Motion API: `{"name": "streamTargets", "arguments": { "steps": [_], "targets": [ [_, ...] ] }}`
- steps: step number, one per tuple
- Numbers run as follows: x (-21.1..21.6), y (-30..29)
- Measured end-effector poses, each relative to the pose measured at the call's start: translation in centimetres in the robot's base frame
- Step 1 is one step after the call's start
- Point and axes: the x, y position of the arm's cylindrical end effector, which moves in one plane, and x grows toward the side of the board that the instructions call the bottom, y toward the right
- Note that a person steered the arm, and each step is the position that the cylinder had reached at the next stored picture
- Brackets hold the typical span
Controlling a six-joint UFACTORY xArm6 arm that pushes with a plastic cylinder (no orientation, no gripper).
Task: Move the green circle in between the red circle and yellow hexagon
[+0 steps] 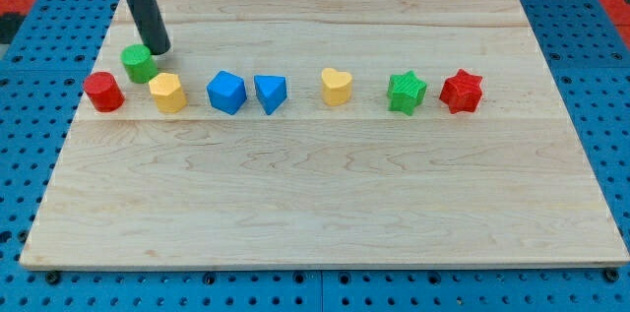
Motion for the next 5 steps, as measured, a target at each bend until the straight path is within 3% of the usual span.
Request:
{"name": "streamTargets", "arguments": {
  "steps": [2,5],
  "targets": [
    [0.9,-3.1],
    [1.4,-2.0]
  ]
}}
